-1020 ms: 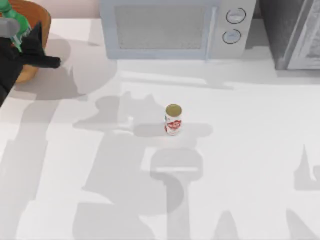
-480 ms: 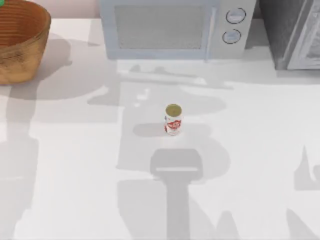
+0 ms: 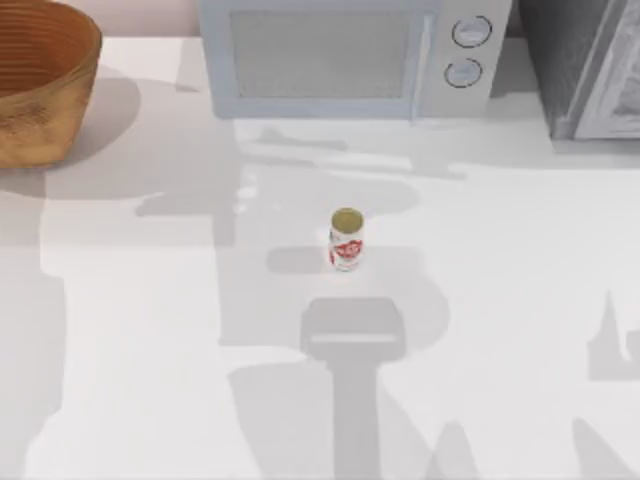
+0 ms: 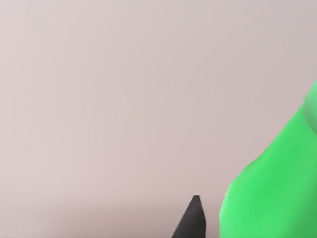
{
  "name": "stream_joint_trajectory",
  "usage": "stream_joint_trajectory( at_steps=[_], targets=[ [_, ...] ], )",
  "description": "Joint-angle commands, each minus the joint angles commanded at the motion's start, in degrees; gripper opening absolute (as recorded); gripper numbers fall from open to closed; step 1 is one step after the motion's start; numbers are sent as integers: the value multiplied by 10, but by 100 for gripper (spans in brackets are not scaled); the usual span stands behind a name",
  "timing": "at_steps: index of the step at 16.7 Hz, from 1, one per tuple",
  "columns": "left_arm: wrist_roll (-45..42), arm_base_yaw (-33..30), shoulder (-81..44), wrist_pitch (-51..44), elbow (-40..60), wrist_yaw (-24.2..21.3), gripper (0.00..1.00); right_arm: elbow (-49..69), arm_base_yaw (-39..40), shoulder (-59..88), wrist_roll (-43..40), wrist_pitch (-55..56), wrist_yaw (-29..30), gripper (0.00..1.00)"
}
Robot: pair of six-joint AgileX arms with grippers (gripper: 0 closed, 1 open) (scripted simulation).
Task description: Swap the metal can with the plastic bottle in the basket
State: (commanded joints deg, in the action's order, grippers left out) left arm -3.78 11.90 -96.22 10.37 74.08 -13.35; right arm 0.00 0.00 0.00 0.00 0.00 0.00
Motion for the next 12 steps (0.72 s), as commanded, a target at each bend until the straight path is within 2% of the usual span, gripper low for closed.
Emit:
stream_joint_trajectory(
  at_steps=[6,12],
  targets=[
    [-1,-3,-9,12,7,2,0,0,0,0,0,0,0,100],
    [2,-11,-89,50,37,9,0,0,0,0,0,0,0,100]
  ],
)
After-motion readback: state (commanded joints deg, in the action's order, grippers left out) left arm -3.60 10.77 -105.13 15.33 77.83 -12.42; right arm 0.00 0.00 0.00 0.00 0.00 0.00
